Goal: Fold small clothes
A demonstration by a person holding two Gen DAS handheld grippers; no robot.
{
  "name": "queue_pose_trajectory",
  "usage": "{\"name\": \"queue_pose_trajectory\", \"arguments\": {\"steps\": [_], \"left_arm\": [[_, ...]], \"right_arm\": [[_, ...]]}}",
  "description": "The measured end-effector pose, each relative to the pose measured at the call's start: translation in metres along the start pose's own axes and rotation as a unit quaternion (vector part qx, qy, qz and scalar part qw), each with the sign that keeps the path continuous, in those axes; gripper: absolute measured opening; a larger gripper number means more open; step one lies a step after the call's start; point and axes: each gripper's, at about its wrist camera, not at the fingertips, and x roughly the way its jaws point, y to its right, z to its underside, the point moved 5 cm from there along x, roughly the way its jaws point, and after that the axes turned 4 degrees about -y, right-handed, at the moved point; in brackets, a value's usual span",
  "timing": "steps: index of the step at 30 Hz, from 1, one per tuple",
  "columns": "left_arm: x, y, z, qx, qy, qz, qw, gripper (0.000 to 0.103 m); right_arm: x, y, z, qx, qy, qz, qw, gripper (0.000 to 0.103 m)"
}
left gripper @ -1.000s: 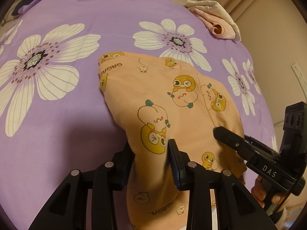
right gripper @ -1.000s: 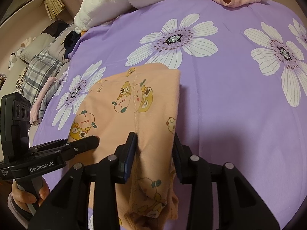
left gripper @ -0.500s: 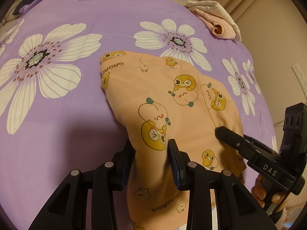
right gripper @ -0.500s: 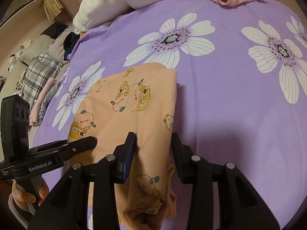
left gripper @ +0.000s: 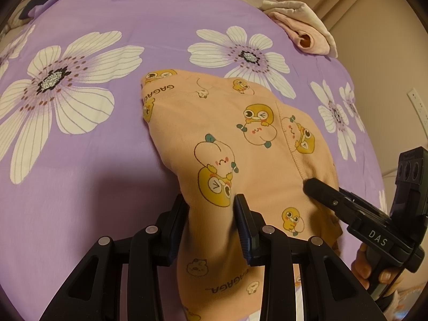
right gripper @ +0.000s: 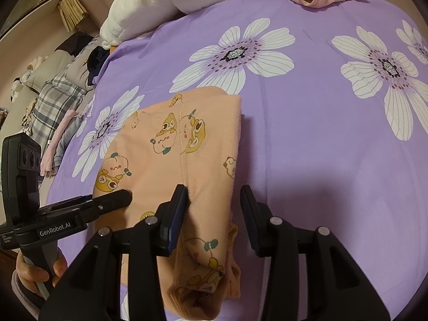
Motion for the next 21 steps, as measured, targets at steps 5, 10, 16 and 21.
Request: {"name": "queue_pose_trajectory", "arguments": {"steps": [5,10,16,21], "left_arm": [[0.000,0.001,0.000,0.000,0.000,0.000,1.0000,0.034],[0.000,0.002,0.000,0.000,0.000,-0.001,1.0000,0.034],[-0.002,-0.001,0.004,0.000,0.000,-0.003,1.0000,0.034],[-0.001,0.000,0.002,0.000,0.000,-0.004,1.0000,0.034]], "right_arm": [[-0.001,0.003,0.001,0.002,0.000,0.003,1.000,0.044],[-0.003,0.004,0.002,0.003,0.001,0.005,1.000,0.044],[-0.006,0.009,0.003,0.006,0.004,0.013,1.000,0.044],[-0.008,0.012,0.005,0.011,0.005,0.015,1.000,0.044]]}}
